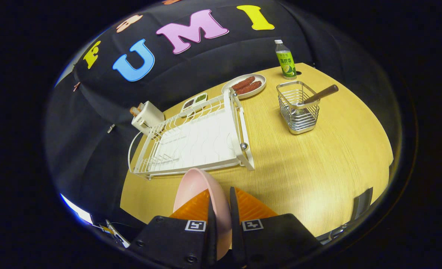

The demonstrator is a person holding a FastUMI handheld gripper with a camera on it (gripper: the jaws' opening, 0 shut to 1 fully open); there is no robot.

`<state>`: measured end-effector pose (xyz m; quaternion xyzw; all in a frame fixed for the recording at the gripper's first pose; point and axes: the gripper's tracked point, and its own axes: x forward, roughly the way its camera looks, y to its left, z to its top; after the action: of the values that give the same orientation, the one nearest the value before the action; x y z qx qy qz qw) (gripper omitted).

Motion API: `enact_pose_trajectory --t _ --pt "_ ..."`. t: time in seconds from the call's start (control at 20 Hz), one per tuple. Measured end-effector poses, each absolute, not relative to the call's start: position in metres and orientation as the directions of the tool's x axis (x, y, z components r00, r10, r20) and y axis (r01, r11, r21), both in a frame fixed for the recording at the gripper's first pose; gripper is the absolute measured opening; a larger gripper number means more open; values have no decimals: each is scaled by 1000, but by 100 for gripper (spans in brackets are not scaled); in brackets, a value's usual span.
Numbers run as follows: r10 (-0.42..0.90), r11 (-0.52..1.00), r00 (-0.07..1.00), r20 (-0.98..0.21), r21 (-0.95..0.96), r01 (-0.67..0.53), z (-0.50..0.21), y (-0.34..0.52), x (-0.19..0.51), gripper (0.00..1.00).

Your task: Take the plate from the dish rack, then take the spoon from the basket and place it into the plate.

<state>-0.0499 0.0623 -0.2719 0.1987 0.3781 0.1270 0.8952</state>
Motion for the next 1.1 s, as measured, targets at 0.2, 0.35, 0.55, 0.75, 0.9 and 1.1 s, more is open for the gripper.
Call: enact_pose_trajectory --t 0.2,0.35,0.55,0.75,0.9,1.1 --pt "370 899 673 -640 430 -86 -287 60 -44 20" --pt "375 893 677 -633 444 -80 -282 61 -39 23" --pt "387 893 682 -621 437 -108 -274 56 -37 40" --pt "380 915 737 -559 343 -212 -243 29 -33 75" --pt "363 929 779 -511 263 -260 -223 -1 -30 99" --pt "299 954 848 -438 144 -262 -206 -55 -11 99"
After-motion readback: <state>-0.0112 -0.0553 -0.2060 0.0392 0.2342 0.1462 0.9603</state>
